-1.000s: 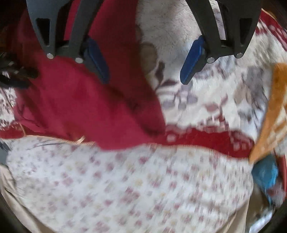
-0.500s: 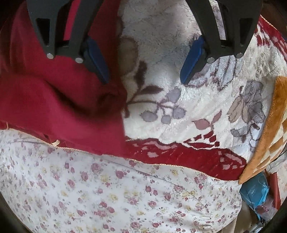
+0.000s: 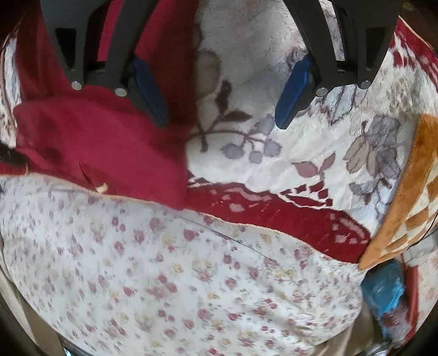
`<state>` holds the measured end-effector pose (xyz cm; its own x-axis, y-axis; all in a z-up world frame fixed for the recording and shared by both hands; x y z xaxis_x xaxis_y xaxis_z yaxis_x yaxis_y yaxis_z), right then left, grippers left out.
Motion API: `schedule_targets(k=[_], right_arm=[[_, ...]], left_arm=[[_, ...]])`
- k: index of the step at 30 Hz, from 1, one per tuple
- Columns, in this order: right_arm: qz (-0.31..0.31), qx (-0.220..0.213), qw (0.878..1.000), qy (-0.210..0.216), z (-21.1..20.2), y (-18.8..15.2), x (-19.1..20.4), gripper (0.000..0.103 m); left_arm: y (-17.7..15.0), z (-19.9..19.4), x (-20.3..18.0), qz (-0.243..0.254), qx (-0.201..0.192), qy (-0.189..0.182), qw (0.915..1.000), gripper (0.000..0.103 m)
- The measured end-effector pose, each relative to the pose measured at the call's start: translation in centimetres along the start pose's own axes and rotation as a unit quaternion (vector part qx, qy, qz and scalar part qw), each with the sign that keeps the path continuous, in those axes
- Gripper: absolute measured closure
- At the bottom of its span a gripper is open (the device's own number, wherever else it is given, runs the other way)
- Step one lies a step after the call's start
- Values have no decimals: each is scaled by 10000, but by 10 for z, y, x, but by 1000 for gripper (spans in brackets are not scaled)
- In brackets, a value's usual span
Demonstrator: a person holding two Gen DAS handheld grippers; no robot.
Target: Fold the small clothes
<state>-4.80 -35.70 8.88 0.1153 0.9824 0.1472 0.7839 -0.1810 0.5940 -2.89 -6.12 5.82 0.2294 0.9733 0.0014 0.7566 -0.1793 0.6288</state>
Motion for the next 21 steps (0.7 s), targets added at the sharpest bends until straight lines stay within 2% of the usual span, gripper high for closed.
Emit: schedule_targets(k=[2,5,6,8,11,12,13,14,17,21], right_arm=[[-277,63,9984,496,24,17,33,41],[-747,318,9917,994,69,33,83,36],[-856,428,9895,1080,84,36,96,32],[-1182,646,9844,1135,121,45,121,31],[-1366,859,9818,1004,165,50,136,32],[-1361,985,9804,1033,175,50,137,41],[-1369,1134,9782,1075,184,49,139,78],[-1442,1258,9763,1008,192,47,143,86],[-1534,1064,9745,1248,191,54,152,88],[-1322,954,9767,1399,200,61,162,88]], left_arm=[[-3,6,-4,143,136,119,9997,23],[-11,19,-3,156,429,29,9990,23],[-13,24,-2,132,487,26,9987,23],[-14,37,3,36,630,34,9980,23],[-11,51,11,-234,723,-135,9970,22],[-9,52,13,-268,724,-162,9969,22],[-9,52,14,-267,711,-175,9970,22],[-8,52,15,-279,707,-191,9969,22],[-5,52,23,-365,734,-245,9963,22],[-2,45,34,-475,664,-258,9963,22]])
Point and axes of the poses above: each gripper's, at about its wrist camera, not at the fingertips, and z roughly the way its jaws point, x to its left, y to its top, the point moved 1 cm from there along z, roughly the way its jaws point, and after that the axes turned 3 degrees about z, right-handed, at the moved point
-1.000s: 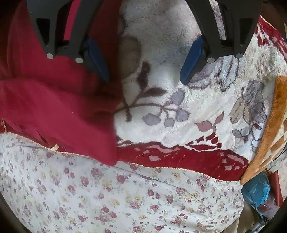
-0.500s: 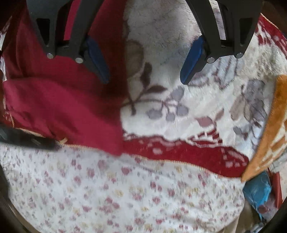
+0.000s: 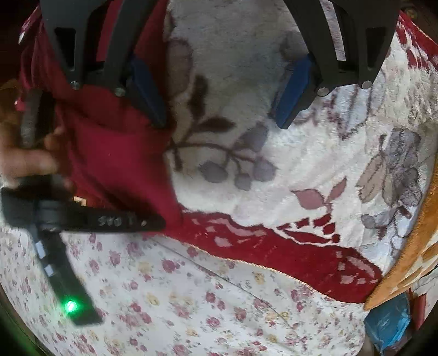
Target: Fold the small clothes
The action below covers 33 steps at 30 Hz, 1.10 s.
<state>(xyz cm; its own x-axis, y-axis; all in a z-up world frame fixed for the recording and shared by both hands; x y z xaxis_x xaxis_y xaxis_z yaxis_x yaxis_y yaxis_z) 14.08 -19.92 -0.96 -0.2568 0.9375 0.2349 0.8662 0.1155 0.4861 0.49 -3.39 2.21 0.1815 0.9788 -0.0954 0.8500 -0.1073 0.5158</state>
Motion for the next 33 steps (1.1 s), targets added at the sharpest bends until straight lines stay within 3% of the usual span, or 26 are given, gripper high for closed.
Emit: schedule_targets(k=[3,5,7,10,14,17,19,22,24,27,28,31,33], right_arm=[[90,-130,9997,-169,1,-7,2,85],[267,-88,9994,-214,-19,-15,-2,70],[399,-210,9989,-139,-56,-33,-6,46],[365,-371,9977,-439,-106,-71,-12,36],[793,-181,9874,-1360,-151,-135,-49,36],[1299,91,9719,-1961,-150,-170,-93,35],[1503,98,9719,-1807,-153,-182,-113,36],[1910,-377,9703,-1436,-192,-191,-123,35],[1990,-576,9643,-1647,-208,-197,-131,29],[2155,-216,9525,-2139,-202,-209,-155,28],[2292,-72,9519,-2034,-197,-217,-167,28],[2704,-442,9487,-1577,-219,-222,-178,30],[2764,-747,9440,-1638,-236,-218,-182,28]], left_arm=[[2,-9,0,1,-184,175,9997,22],[6,-16,-1,-21,-358,205,9991,22],[10,-23,-5,-75,-574,97,9983,22],[15,-26,-19,14,-779,-51,9969,19],[16,-6,-42,336,-539,-26,9980,18],[9,22,-44,398,-40,149,9991,14],[7,23,-39,189,-107,125,9997,10],[7,15,-41,260,-210,182,9993,10],[6,8,-43,349,-384,270,9983,10],[8,-1,-46,407,-592,285,9970,10],[9,-3,-46,373,-632,223,9970,10],[11,-11,-44,197,-699,80,9973,10],[11,-14,-43,120,-716,-55,9973,10]])
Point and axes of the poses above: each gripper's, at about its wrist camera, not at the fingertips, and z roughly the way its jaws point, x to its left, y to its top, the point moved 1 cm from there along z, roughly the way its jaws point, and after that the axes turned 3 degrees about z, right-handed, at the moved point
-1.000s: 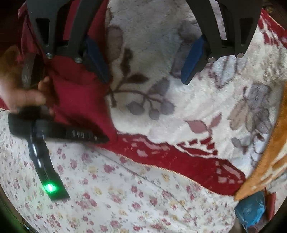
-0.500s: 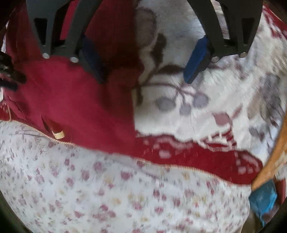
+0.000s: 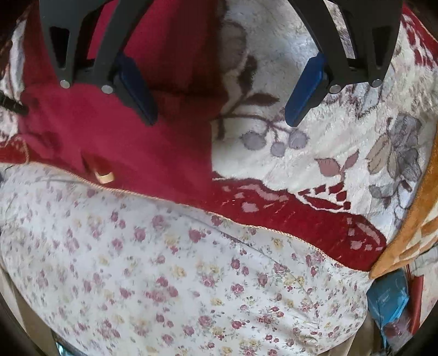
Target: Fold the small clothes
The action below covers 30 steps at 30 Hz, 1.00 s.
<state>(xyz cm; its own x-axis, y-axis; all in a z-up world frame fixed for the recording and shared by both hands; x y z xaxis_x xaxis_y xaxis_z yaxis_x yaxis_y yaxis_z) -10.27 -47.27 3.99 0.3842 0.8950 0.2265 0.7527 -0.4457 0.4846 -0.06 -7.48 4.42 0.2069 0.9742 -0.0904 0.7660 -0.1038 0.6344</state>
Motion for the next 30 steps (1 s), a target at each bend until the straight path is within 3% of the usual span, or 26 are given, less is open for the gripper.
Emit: schedule_targets(k=[4,8,9,10,11,12,13,16,20,25,30], right_arm=[[-500,-355,9969,-483,5,26,2,24],[-1359,-234,9838,-1145,51,42,4,21],[-1439,-227,9809,-1287,64,46,2,26],[-1385,-192,9821,-1261,70,47,-5,47],[-1265,-104,9852,-1154,75,50,-10,63],[-1018,-18,9903,-944,79,55,-17,91],[-701,-60,9946,-767,74,61,-25,97],[-86,-418,9991,-25,35,74,-43,97],[63,-1030,9914,810,-53,86,-66,97],[-278,-1684,9695,1756,-167,88,-63,97],[-1233,-2085,9381,2476,-249,79,-13,97]], left_arm=[[0,0,-1,-53,38,-75,10000,10],[-2,6,-3,5,134,-62,9999,10],[-2,8,-3,11,156,-55,9999,10],[-2,11,-4,15,206,-64,9998,10],[-2,12,-5,23,237,-81,9997,10],[-2,14,-6,44,254,-93,9996,10],[-2,14,-6,62,248,-85,9996,10],[-2,15,-7,107,257,-59,9996,10],[-2,10,-7,96,200,-90,9997,10],[0,1,-6,42,75,-111,9999,10],[1,-8,-4,27,-50,-85,9999,10]])
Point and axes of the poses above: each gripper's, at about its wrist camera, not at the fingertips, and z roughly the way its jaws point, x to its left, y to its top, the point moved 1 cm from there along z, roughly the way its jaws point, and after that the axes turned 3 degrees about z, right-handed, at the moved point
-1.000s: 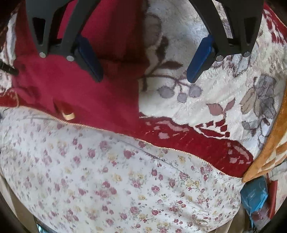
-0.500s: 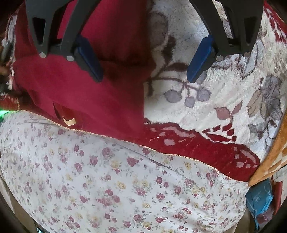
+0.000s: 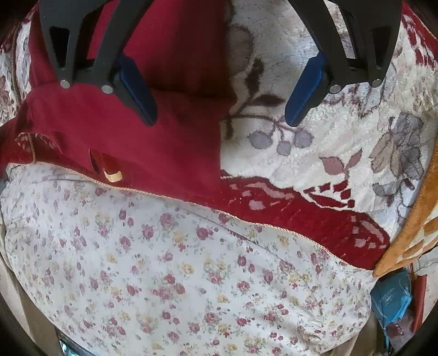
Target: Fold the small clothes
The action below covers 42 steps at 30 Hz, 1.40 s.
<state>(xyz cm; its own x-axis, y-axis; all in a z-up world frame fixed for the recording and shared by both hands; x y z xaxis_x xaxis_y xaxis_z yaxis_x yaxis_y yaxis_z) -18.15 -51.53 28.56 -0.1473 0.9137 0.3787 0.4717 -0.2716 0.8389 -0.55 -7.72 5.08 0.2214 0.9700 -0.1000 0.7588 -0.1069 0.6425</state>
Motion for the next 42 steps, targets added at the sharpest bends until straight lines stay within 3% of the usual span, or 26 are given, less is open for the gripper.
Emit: schedule_targets(k=[3,7,13,16,20,24,26,29,31,33,36,39,42], right_arm=[[-686,189,9956,610,-4,8,53,97],[-1262,731,9844,987,44,9,102,97],[-1393,2021,9583,1465,194,-31,138,97],[-1468,2783,9373,1500,287,-73,148,97],[-1416,3442,9159,1502,355,-116,148,97],[-1572,3684,8902,2171,342,-126,168,97],[-1647,3723,8670,2875,319,-121,181,97],[-2097,3678,8459,3243,310,-123,190,97],[-1907,3840,8537,2957,340,-135,179,97],[-1569,4066,8677,2389,383,-151,159,97],[-1182,3977,9001,1328,438,-167,115,95],[-714,3683,9251,594,456,-163,78,62],[-565,3405,9377,394,443,-145,66,60]], left_arm=[[2,-9,6,-125,-135,4,9998,10],[5,-27,22,-423,-364,-44,9984,10],[8,-39,41,-643,-527,-80,9965,10],[9,-34,43,-624,-456,-101,9970,10],[17,-23,42,-403,-380,30,9985,10],[19,-20,49,-475,-311,-33,9984,10],[19,-22,53,-636,-284,-186,9974,10],[19,-27,52,-649,-385,-140,9971,10],[19,-23,51,-615,-345,-39,9975,10],[17,-16,52,-633,-199,1,9978,10],[17,-10,52,-606,-168,120,9979,10],[18,-4,53,-624,-156,142,9978,10],[18,4,47,-631,-75,-16,9980,10]])
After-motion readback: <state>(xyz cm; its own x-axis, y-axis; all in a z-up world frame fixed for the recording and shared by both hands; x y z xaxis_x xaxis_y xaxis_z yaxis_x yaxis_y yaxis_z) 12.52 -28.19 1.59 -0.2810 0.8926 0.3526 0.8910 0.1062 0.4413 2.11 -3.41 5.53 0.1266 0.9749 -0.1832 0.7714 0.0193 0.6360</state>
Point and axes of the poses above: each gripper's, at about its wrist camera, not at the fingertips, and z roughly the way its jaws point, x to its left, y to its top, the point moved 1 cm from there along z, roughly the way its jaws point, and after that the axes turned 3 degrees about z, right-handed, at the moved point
